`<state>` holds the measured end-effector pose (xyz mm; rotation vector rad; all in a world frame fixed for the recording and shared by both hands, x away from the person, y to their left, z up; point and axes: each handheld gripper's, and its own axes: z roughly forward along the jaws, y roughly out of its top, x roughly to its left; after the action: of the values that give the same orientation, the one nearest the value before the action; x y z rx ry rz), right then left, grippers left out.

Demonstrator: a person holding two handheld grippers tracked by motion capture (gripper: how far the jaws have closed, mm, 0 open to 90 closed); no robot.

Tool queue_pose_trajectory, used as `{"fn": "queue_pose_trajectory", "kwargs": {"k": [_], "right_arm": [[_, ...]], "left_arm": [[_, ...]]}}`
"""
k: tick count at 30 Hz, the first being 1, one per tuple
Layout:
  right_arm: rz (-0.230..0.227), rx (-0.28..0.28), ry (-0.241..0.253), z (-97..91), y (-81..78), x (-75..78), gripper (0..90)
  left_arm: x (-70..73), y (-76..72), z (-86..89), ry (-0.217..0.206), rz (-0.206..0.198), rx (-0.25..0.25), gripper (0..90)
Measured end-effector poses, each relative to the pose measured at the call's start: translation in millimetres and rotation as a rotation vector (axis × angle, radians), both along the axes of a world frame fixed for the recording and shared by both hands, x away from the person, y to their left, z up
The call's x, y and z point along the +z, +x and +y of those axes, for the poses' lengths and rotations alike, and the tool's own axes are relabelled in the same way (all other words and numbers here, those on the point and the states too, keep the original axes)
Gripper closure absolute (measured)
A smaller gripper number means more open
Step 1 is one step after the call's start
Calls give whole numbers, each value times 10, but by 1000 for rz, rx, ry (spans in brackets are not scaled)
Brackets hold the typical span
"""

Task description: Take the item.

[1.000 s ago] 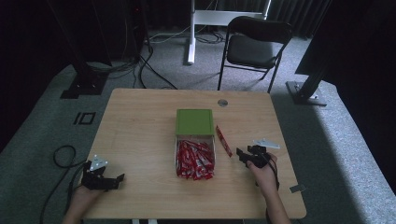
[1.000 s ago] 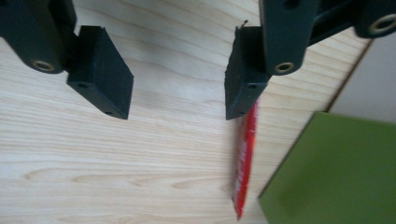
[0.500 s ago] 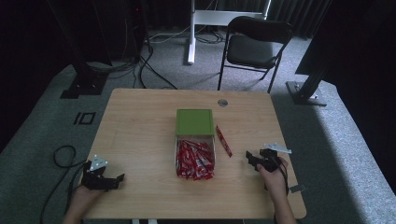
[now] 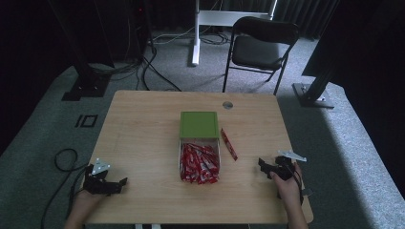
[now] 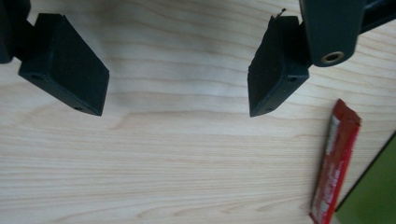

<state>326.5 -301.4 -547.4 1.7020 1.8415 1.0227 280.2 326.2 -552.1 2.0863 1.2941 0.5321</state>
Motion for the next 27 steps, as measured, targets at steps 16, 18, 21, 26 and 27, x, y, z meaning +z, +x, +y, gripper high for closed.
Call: {"fn": "queue_pose_trajectory", "kwargs": {"k": [16,18,21,26,27], "right_arm": [[40,-89,-37,-263,-247,-67,176],[45,-96,-41,-282,-273,-66,164],[45,-103,-62,-298,-312,-66,164],[38,-107,-79,-292,-380,-64,163],[42,-105,-86,-286,-422,-74,162]], "left_arm": [[0,0,0,0,0,0,7],[0,0,0,0,0,0,7],[0,0,0,0,0,0,7],[0,0,0,0,0,0,7],[0,0,0,0,0,0,7]]}}
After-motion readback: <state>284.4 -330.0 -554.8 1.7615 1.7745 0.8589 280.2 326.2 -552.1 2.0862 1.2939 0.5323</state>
